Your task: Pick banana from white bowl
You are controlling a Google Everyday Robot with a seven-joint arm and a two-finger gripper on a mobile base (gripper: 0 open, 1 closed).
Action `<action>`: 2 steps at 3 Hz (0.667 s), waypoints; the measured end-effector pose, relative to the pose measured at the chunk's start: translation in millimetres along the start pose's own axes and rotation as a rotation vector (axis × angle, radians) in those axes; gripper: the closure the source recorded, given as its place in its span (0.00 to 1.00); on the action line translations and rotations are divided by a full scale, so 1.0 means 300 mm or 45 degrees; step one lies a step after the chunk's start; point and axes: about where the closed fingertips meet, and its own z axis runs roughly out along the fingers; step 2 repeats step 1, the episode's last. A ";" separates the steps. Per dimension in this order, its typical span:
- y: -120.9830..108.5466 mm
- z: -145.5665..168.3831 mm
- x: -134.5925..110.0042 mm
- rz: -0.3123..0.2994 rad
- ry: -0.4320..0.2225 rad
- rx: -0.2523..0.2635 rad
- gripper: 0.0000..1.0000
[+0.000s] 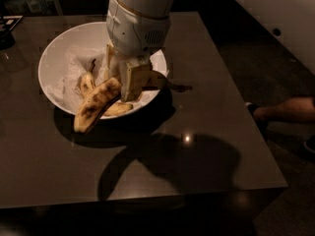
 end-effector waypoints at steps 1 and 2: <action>-0.014 0.004 -0.003 -0.003 -0.003 0.018 1.00; -0.014 0.004 -0.003 -0.003 -0.003 0.018 1.00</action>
Offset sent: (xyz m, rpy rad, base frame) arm 0.0000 0.0000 0.0000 0.0000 0.0000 0.0000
